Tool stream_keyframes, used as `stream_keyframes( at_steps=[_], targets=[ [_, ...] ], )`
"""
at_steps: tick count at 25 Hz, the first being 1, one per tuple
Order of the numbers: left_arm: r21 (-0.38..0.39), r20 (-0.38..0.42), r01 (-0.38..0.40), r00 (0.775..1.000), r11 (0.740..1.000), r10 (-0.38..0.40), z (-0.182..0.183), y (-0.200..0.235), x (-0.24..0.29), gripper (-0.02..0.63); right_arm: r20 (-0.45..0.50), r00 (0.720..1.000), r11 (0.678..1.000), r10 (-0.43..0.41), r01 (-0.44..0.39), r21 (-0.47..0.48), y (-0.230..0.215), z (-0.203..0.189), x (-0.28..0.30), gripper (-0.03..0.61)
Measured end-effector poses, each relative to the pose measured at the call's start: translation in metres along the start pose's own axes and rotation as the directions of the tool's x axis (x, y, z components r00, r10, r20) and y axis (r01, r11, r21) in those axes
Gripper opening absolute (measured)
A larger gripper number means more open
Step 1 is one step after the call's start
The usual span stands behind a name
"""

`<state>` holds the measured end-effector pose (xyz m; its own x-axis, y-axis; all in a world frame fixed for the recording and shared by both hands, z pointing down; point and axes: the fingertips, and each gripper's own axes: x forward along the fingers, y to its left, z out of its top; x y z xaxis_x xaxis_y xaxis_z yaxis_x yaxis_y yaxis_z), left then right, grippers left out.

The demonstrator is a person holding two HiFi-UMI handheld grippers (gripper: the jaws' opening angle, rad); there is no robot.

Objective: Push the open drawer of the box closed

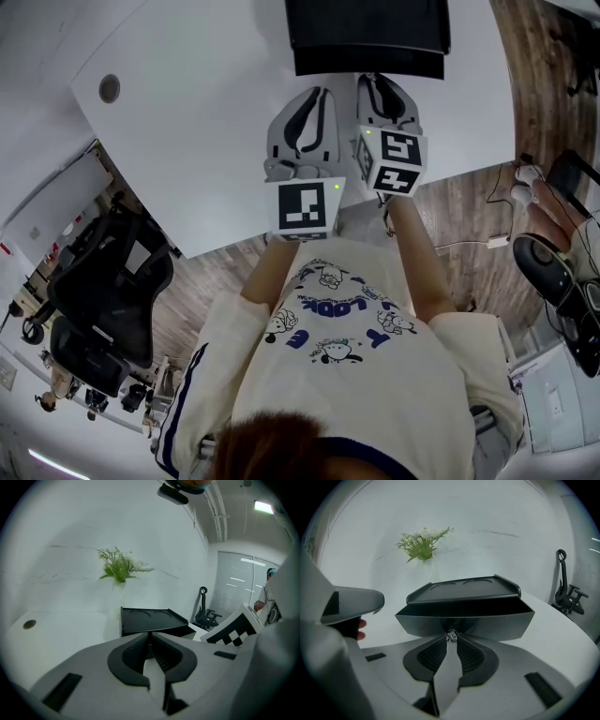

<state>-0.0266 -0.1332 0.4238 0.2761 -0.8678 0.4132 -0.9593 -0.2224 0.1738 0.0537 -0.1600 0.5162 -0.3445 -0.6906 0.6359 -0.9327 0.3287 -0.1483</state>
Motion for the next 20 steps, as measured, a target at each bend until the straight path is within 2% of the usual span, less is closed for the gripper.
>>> stream_keyframes(
  at_steps=[20],
  targets=[
    [-0.017, -0.013, -0.011, 1.0, 1.0, 0.011, -0.001, 0.008, 0.013, 0.032, 0.021, 1.0, 1.0, -0.007, 0.007, -0.013, -0.011, 0.028, 0.032, 0.083]
  ],
)
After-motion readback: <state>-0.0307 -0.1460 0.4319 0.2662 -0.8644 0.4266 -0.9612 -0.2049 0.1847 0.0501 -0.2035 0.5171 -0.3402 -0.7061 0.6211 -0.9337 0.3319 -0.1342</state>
